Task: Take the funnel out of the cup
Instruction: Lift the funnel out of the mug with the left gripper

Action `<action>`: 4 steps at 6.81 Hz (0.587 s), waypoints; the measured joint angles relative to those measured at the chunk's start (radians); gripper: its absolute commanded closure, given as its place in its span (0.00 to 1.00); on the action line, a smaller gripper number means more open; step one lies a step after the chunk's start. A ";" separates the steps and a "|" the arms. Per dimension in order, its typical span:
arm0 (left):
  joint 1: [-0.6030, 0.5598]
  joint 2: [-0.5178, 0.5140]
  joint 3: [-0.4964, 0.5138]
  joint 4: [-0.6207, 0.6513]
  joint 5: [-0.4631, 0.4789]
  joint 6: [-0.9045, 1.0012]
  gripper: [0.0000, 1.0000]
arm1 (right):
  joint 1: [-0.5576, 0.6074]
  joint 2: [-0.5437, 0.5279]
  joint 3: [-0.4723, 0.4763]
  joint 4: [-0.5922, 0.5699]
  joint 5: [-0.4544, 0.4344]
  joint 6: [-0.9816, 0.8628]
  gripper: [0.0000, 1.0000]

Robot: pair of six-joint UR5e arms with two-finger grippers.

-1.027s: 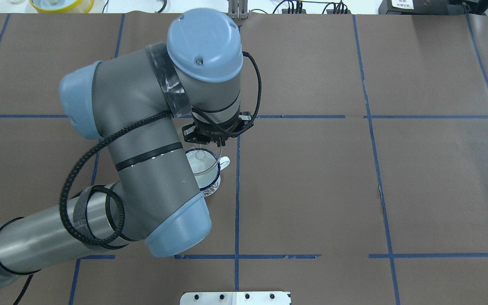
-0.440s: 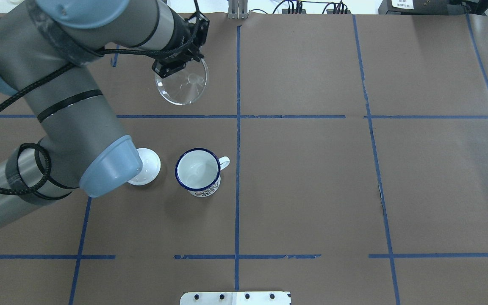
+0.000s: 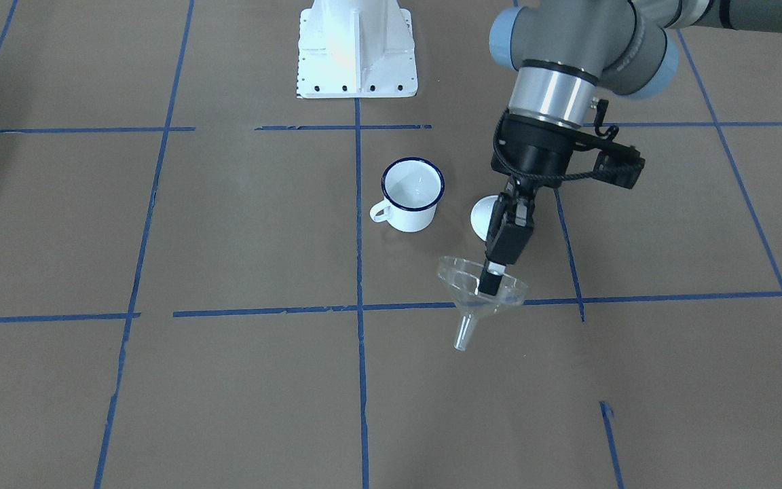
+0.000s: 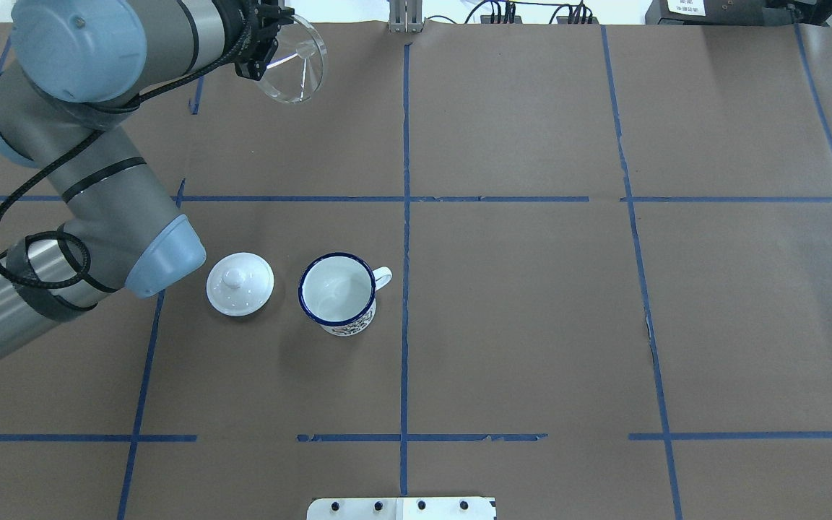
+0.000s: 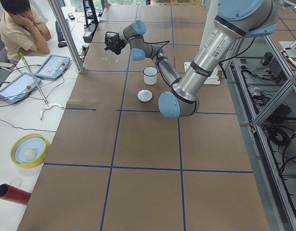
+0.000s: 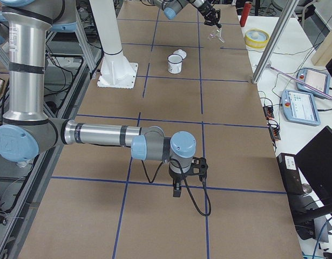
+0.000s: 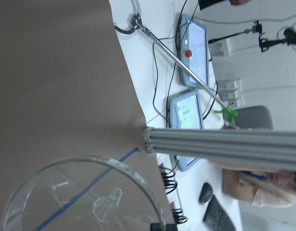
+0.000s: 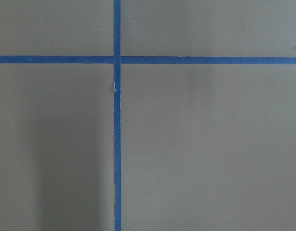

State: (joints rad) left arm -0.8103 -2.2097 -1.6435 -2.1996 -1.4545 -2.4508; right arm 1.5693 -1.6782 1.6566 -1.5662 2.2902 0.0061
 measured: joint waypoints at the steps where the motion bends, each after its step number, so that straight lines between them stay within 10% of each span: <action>1: -0.001 0.005 0.123 -0.112 0.048 -0.059 1.00 | 0.000 0.000 0.000 0.000 0.000 0.000 0.00; 4: 0.041 0.016 0.418 -0.345 0.197 -0.106 1.00 | 0.000 0.000 0.000 0.000 0.000 0.000 0.00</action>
State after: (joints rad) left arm -0.7690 -2.1938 -1.2256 -2.5444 -1.2576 -2.5568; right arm 1.5692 -1.6782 1.6567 -1.5662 2.2902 0.0062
